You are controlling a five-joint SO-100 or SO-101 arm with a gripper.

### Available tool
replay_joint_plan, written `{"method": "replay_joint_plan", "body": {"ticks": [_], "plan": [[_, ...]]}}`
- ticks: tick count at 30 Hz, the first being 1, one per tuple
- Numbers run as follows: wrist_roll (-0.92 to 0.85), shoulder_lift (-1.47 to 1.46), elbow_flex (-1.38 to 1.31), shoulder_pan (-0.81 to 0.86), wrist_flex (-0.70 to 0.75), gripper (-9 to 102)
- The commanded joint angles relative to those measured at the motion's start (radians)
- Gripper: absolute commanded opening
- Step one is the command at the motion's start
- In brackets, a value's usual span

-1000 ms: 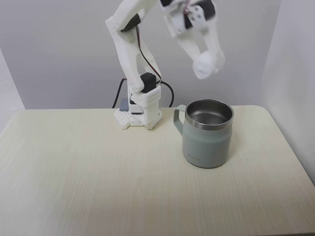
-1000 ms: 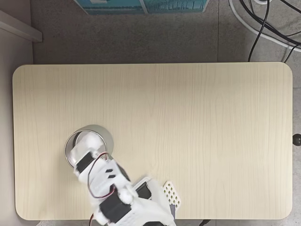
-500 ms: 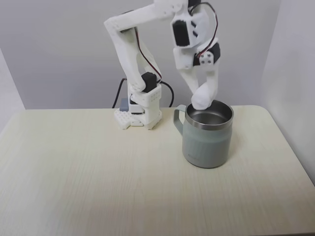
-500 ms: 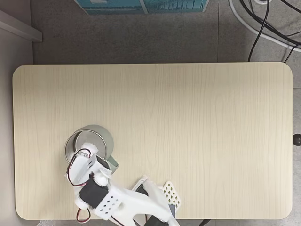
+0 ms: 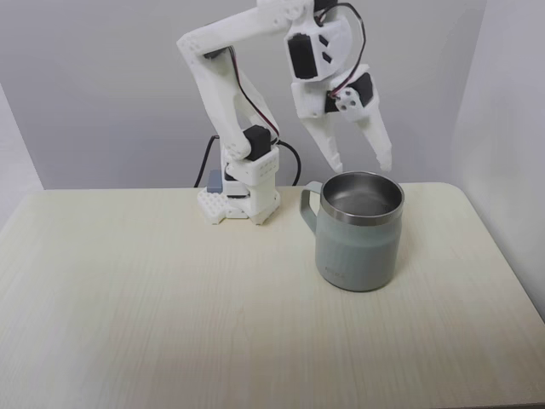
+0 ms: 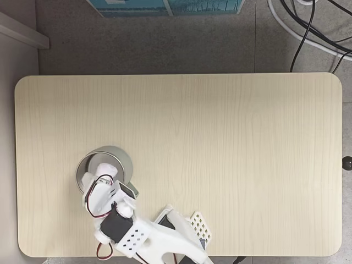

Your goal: Grasp a dressing and put it in the cup.

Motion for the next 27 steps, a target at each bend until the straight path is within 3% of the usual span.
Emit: {"method": "replay_joint_plan", "body": {"ticks": [1, 27], "plan": [[0.020, 0.003, 0.043, -0.020, 0.005, 25], [0.015, 0.005, 0.011, -0.078, -0.017, 24]]}}
